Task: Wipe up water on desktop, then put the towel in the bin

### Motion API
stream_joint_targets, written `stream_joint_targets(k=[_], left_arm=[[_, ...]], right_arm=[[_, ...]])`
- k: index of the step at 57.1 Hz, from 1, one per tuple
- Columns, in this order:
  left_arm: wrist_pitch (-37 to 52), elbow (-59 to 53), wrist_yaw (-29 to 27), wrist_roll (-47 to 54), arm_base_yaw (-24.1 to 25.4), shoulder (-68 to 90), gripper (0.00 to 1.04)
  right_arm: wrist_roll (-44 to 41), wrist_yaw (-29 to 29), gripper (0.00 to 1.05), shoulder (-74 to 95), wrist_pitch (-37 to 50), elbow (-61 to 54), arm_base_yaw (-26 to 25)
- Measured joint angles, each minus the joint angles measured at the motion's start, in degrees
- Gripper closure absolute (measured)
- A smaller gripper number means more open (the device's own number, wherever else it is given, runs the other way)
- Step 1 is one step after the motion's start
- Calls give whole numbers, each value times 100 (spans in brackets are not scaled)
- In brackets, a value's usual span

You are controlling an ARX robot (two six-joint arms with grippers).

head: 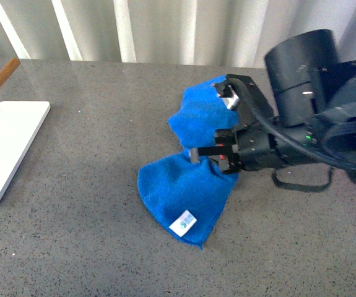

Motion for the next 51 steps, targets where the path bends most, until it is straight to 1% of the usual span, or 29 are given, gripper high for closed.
stream_joint_targets(k=[2,7,11,24,31,43,51], left_arm=[[0,0,2,0,0,0,7],[0,0,2,0,0,0,7],[0,0,2,0,0,0,7],[0,0,0,0,0,0,7],[0,0,2,0,0,0,7],[0,0,0,0,0,0,7],[0,0,2,0,0,0,7]], right_arm=[[-4,-11,101,-127,7,-144,-57],[-98,-85,101,-767,-33,-739,-398],[-258,-127,101,-1182,-136,-994,-667],[-824,-92,101,-1980,-444,-1071,-1335],[-977,-103,101,-2201,-629,-850,-1526],[-1084,-101,101,-2358,-1001,-28,-1508],[-1233,269,101,-2415,-1362,813,-1528]])
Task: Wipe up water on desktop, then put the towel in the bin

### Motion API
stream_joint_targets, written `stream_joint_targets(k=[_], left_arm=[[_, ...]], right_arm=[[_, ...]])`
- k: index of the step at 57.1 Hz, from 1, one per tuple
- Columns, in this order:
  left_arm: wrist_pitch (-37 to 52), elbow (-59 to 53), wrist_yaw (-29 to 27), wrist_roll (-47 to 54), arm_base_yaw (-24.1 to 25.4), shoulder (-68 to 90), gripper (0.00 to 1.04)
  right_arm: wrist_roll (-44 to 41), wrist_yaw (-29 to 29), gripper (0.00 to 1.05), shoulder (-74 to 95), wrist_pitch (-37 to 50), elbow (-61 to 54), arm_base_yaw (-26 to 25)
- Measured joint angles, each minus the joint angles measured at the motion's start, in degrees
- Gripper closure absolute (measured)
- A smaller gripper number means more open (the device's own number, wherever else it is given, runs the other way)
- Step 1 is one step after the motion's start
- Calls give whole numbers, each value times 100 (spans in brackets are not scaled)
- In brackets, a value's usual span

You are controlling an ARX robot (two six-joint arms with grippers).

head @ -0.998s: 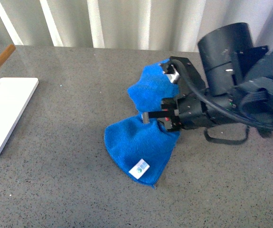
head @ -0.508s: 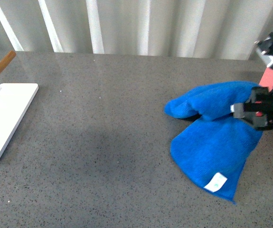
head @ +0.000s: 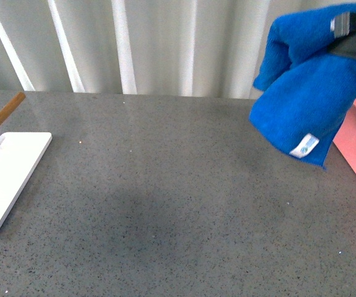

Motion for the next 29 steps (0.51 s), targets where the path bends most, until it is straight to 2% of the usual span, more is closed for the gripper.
stream_joint_targets(k=[14,29], left_arm=[[0,0,0,0,0,0,7],[0,0,-2,-2,0,0,7]], right_arm=[[-42,817,101,-289,-546,966,-756],[122,1108,101,92,-1445,1727,-1987]])
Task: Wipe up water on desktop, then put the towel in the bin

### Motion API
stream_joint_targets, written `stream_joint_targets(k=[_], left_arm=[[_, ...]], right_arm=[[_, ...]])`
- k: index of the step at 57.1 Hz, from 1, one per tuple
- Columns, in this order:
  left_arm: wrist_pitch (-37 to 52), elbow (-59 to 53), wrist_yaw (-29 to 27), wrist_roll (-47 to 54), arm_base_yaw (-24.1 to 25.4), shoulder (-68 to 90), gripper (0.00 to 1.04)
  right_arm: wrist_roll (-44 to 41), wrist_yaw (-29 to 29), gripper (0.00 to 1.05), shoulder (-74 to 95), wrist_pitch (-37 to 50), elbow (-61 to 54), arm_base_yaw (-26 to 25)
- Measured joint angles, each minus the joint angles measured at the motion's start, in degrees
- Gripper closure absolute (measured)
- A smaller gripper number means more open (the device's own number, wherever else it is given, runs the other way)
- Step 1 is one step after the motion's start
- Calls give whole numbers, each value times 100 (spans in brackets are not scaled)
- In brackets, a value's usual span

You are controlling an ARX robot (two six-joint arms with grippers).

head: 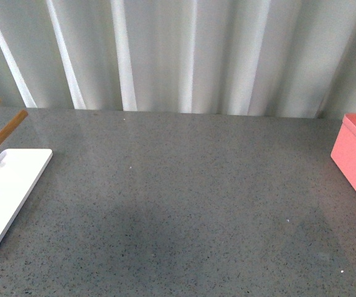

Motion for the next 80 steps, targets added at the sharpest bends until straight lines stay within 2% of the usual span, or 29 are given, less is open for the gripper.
stream_joint_targets(k=[10,16,31,40,49,55,56,60,65,67,70,80], left_arm=[[0,0,0,2,0,0,7],[0,0,0,2,0,0,7],[0,0,2,2,0,0,7],[0,0,2,2,0,0,7],[0,0,2,2,0,0,7],[0,0,2,2,0,0,7],[0,0,2,2,0,0,7],[0,0,0,2,0,0,7],[0,0,2,2,0,0,7],[0,0,2,2,0,0,7],[0,0,0,2,0,0,7],[0,0,7,2,0,0,7]], right_arm=[[251,-74,101,782,-697,258,-619],[446,-146,101,1163,-1047,330,-726],[470,-354,101,1309,-1088,396,-339],[627,-291,100,1388,-1322,415,-212],[1373,-629,67,1530,-1755,372,-439],[1740,-706,53,1556,-2041,496,-555],[1858,-734,47,1582,-2164,590,-603],[1993,-627,37,1655,-2439,817,-671],[2199,-531,15,1738,-2846,922,-765],[2229,-520,10,1788,-2981,942,-780],[2267,-533,5,1919,-3198,942,-804],[2361,-400,7,2133,-3250,669,-774]])
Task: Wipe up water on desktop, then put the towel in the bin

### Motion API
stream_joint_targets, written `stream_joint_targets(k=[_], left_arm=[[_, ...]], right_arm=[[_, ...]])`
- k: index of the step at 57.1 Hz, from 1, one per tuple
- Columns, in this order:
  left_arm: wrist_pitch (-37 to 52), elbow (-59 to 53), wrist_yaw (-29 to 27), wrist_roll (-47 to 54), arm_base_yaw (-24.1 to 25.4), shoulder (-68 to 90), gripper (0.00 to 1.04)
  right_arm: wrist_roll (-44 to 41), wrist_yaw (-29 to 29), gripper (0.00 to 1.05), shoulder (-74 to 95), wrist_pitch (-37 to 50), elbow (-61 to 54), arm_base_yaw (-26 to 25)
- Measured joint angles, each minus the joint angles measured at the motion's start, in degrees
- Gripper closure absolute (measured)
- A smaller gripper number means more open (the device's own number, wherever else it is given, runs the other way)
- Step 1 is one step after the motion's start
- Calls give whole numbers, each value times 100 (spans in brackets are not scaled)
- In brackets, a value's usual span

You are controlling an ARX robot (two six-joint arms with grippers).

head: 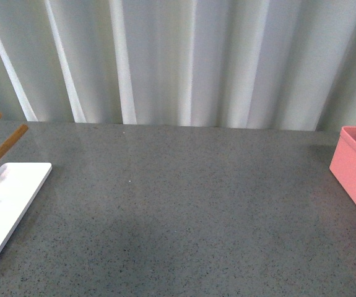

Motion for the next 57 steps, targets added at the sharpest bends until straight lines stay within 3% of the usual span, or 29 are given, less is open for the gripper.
stream_joint_targets(k=[7,23,38,47,57], left_arm=[[0,0,-2,0,0,0,7],[0,0,-7,0,0,0,7],[0,0,-7,0,0,0,7],[0,0,-9,0,0,0,7],[0,0,-7,0,0,0,7]], right_arm=[[-17,227,7,-17,140,-118,33],[-90,155,7,-555,256,85,155],[-260,-391,7,-1803,426,28,234],[-697,-343,7,-2900,1858,-835,289],[-1563,-1075,7,-4284,3849,-2229,299]])
